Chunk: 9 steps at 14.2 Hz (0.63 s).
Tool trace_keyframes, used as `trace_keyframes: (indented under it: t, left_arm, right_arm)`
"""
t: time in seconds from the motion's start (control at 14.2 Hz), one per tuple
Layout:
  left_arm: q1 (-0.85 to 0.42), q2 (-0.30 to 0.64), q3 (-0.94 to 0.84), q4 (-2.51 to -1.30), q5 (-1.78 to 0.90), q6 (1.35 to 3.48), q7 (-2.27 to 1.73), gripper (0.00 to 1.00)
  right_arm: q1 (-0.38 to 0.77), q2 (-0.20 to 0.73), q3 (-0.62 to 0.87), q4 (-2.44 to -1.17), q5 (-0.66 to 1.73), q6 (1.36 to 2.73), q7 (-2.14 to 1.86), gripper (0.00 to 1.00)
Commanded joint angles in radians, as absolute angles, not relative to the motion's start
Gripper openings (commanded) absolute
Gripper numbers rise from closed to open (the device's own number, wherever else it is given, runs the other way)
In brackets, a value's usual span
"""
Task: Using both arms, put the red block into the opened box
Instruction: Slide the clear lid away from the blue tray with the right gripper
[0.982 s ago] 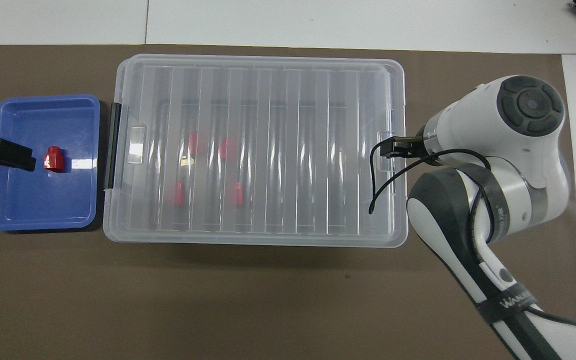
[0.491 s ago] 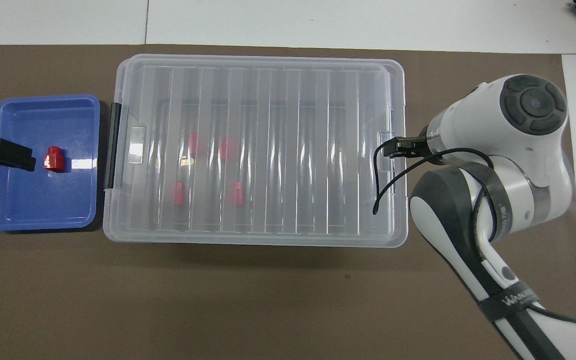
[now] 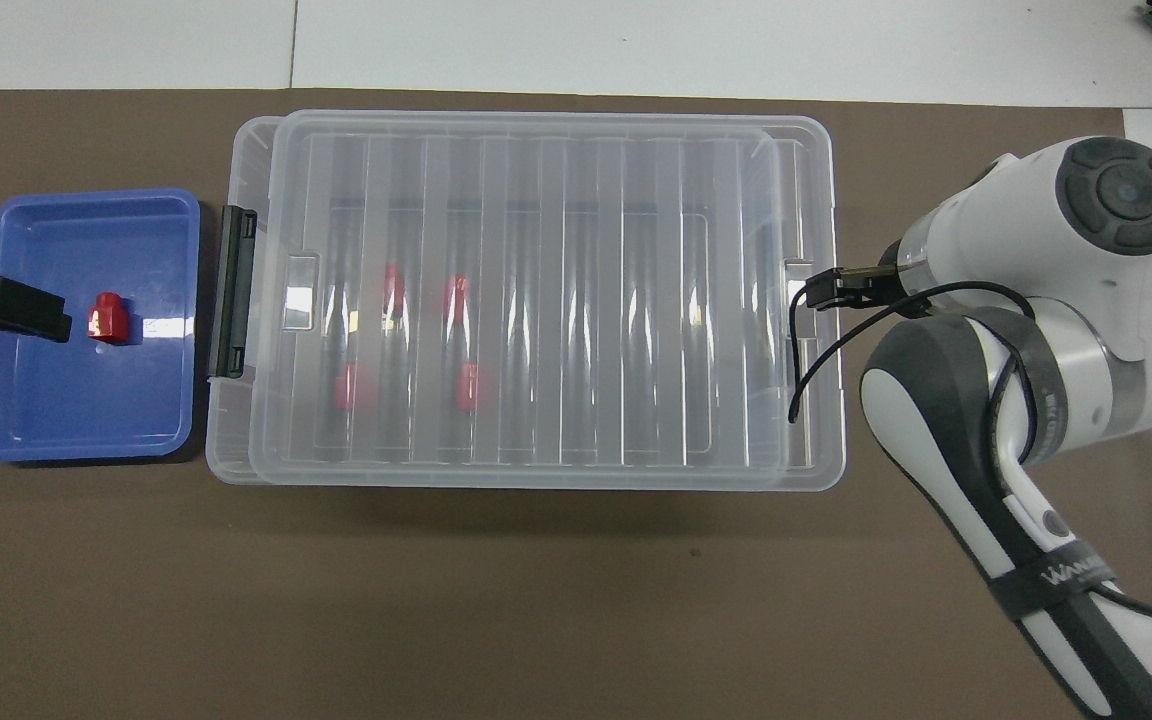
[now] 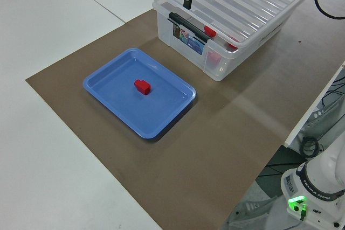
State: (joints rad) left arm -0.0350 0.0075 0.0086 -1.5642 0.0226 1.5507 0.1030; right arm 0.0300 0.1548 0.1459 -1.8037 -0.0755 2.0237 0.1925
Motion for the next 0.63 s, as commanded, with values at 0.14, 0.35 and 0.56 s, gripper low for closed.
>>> trace_keyframes:
  t: [0.14,0.35,0.56]
  left_arm:
    - [-0.038,-0.026,0.017,-1.592,0.034,1.514,0.098,1.0]
    - [-0.002,-0.031,0.026,-1.597,0.035,1.522,0.098,1.0]
    - [0.078,-0.043,0.031,-1.595,0.034,1.528,0.095,1.0]
  right_arm:
    - [0.017,0.163,0.089,-1.795,-0.089,2.022,0.04,0.99]
    - [0.017,0.16,0.057,-1.793,-0.089,2.01,-0.02,0.99]
    - [0.017,0.156,0.003,-1.786,-0.083,1.99,-0.133,0.99]
